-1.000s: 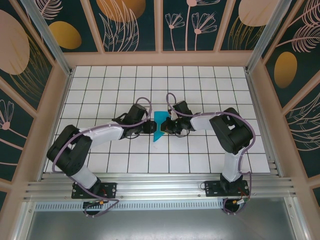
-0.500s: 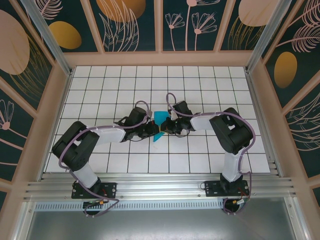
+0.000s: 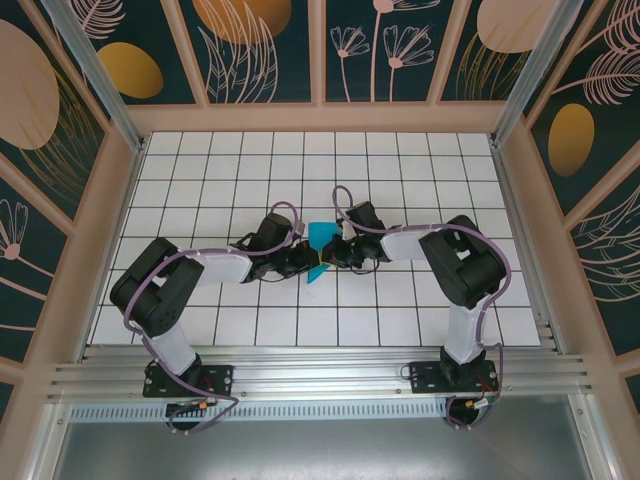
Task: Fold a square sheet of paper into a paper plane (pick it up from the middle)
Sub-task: Third fold the triangle at the center of the table.
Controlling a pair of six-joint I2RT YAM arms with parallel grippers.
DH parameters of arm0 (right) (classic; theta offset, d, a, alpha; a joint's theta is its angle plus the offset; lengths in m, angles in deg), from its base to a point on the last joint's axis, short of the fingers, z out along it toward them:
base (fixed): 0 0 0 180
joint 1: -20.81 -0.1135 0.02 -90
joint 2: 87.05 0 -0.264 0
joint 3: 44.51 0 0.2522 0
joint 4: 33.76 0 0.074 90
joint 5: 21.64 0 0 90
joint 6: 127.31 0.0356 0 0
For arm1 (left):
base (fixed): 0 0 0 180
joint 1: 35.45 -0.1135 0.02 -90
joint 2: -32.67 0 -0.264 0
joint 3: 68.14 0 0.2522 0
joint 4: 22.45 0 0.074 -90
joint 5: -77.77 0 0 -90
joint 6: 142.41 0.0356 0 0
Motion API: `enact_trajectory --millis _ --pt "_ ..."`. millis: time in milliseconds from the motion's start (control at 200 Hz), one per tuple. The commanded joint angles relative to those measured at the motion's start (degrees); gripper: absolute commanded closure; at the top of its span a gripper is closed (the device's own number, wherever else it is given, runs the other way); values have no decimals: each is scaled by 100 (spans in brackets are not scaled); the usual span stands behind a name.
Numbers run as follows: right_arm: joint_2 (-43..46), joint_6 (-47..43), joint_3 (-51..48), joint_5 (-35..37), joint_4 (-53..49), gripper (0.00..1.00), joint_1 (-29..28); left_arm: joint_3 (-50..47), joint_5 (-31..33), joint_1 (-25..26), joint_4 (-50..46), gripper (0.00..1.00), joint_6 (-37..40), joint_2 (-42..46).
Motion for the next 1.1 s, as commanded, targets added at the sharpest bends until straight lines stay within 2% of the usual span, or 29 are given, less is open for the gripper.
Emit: enact_trajectory --millis 0,455,535,696,1091 --pt "-203 -41 -55 477 -395 90 -24 -177 122 71 -94 100 95 -247" --pt "-303 -49 19 537 -447 90 -26 -487 553 71 235 100 -245 597" --pt "-309 -33 24 521 -420 90 -31 -472 415 72 430 100 -260 610" --pt "-326 -32 26 534 -426 90 -32 -101 107 80 154 100 -94 326" --pt "-393 -75 154 556 -523 90 -31 -85 500 102 -522 100 101 315"
